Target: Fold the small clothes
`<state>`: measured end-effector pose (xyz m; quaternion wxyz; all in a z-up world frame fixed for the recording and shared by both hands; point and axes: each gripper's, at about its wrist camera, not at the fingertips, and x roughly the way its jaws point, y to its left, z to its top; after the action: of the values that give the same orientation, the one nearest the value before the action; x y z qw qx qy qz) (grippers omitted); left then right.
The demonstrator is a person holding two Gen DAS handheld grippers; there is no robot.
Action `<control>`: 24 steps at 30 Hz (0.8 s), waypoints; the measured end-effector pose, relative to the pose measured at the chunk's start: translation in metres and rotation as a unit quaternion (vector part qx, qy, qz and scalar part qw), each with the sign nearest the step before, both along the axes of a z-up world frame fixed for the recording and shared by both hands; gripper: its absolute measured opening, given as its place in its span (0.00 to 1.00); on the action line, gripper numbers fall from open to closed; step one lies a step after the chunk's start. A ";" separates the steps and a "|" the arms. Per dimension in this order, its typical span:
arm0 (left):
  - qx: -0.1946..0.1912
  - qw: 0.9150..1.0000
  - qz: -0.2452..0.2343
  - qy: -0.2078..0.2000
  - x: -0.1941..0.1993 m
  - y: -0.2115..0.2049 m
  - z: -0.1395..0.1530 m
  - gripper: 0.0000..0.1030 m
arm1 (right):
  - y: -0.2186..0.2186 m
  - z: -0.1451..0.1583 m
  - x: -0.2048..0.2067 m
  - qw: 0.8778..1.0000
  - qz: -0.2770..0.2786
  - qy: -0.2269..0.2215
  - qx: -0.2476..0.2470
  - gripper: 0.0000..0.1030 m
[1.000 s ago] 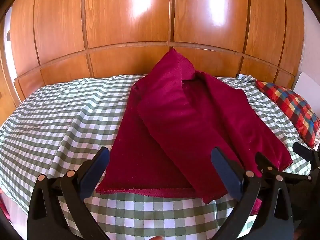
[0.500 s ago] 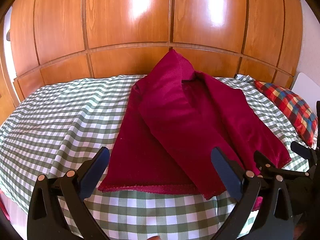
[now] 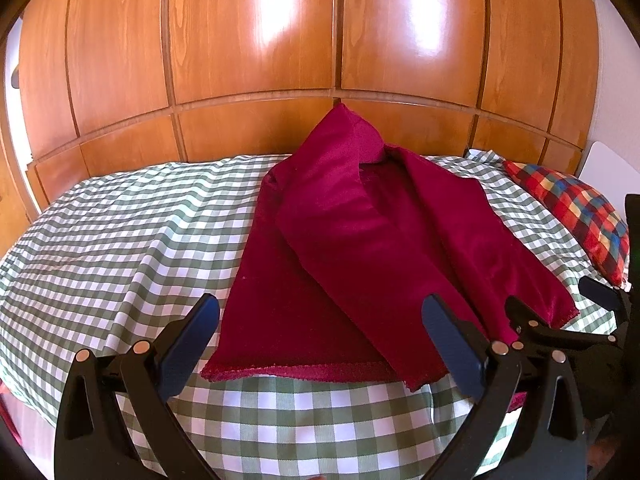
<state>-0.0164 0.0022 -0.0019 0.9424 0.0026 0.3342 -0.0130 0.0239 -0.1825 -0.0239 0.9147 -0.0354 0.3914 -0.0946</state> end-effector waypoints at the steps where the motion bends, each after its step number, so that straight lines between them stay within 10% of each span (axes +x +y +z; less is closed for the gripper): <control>1: 0.001 1.000 0.000 0.000 -0.001 0.000 0.000 0.98 | 0.000 0.000 0.000 1.000 0.001 0.001 0.001 0.97; 24: -0.023 1.000 -0.003 0.009 0.008 0.006 0.001 0.98 | -0.001 -0.001 0.005 1.000 0.002 0.002 0.001 0.97</control>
<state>-0.0088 0.0080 -0.0014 0.9390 -0.0181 0.3426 -0.0235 0.0287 -0.1835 -0.0251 0.9141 -0.0357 0.3933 -0.0922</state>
